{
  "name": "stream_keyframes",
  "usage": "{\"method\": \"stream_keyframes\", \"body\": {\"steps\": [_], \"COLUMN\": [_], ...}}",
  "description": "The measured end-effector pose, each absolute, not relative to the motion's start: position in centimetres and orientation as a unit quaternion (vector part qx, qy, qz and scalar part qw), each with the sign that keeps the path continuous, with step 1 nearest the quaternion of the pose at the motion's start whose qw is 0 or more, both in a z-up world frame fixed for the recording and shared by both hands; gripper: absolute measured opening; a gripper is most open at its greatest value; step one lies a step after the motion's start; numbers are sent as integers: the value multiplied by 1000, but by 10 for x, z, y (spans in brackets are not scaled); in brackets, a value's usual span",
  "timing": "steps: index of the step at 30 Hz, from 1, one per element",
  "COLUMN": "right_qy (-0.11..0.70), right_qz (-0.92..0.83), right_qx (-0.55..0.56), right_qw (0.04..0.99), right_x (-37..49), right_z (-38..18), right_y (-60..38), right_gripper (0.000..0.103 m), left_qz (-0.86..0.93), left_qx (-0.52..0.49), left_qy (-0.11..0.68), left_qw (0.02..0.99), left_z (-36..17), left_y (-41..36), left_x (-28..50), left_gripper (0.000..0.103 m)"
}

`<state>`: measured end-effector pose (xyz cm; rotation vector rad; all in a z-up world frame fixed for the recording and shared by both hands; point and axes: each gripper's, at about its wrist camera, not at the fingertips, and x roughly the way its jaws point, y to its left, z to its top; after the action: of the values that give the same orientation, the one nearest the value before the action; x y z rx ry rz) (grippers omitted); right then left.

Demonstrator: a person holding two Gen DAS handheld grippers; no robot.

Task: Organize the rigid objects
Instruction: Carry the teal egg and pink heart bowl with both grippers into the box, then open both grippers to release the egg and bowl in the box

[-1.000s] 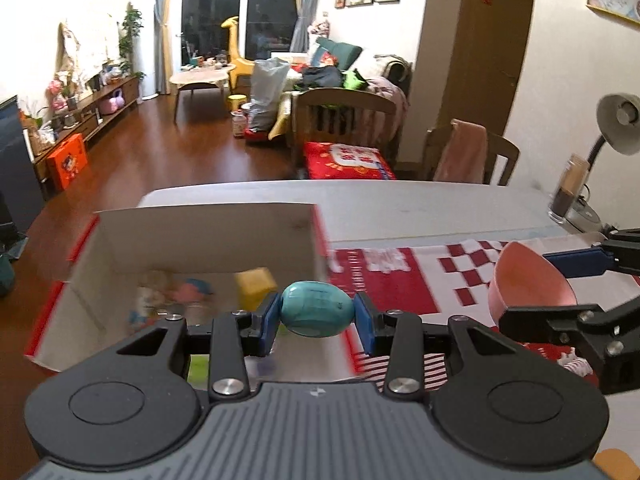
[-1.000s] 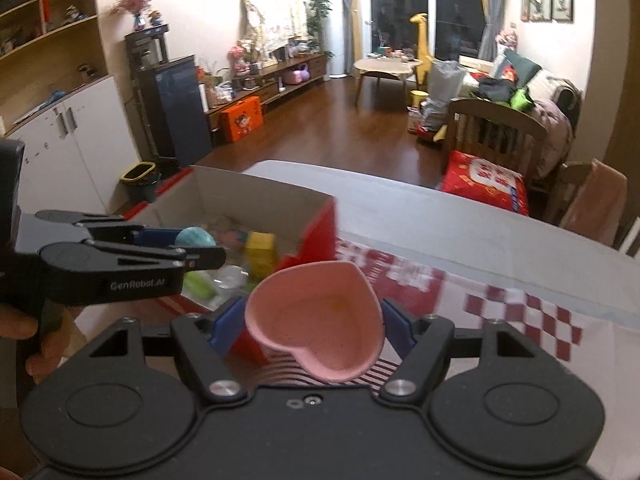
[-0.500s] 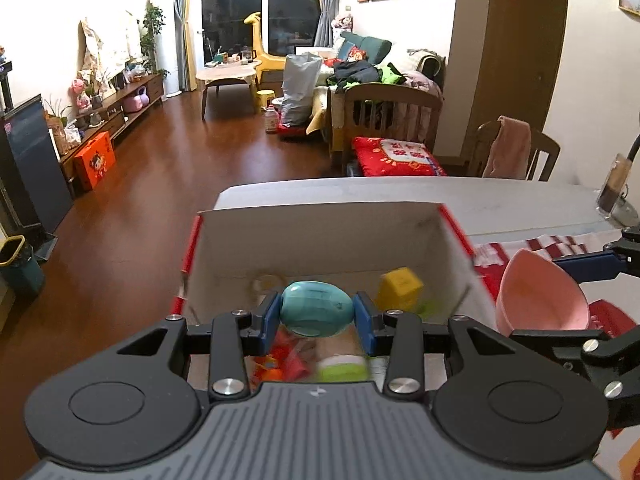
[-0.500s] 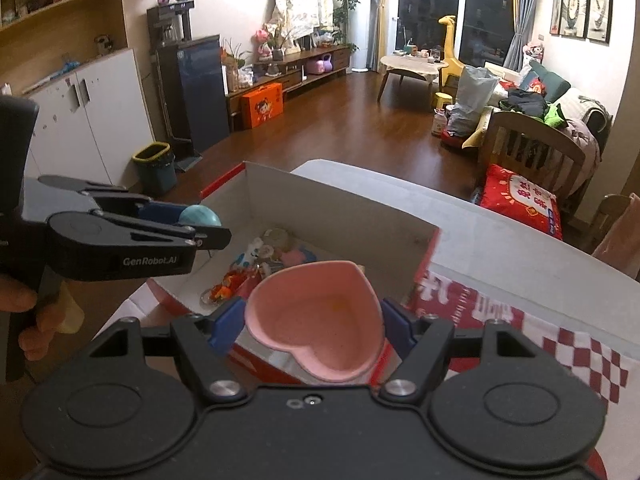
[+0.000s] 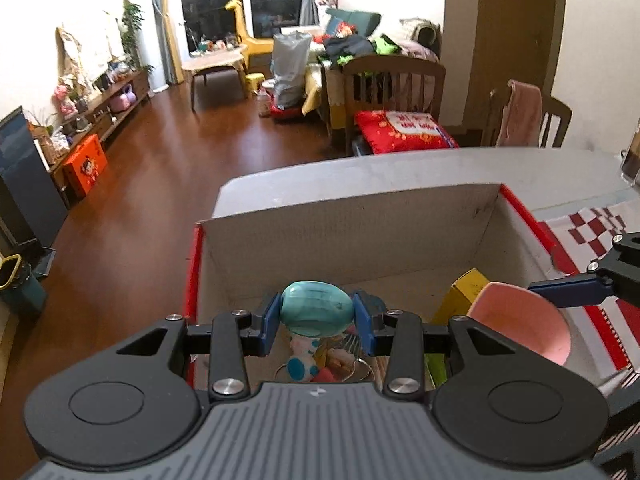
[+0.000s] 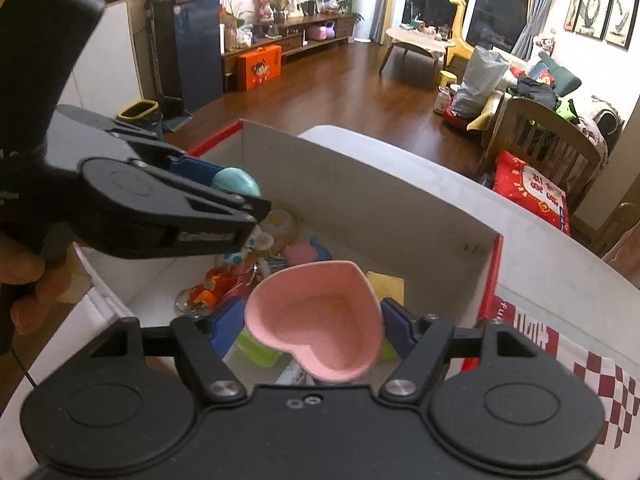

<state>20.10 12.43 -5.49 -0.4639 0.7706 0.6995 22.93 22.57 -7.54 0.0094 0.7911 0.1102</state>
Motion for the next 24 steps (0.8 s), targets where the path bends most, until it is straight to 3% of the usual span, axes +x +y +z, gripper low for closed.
{"method": "stream_keyframes", "body": {"steps": [24], "right_qy": [405], "right_qz": [325], "right_qx": [-208], "right_qw": [829], "right_x": [222], "right_z": [-71], "right_y": [132], "right_gripper": [73], "left_qz": [31], "left_qx": [6], "left_qy": [504], "left_qw": [863], "left_z": [-117], "left_y": [225], "left_x": [268], "left_gripper": [39]}}
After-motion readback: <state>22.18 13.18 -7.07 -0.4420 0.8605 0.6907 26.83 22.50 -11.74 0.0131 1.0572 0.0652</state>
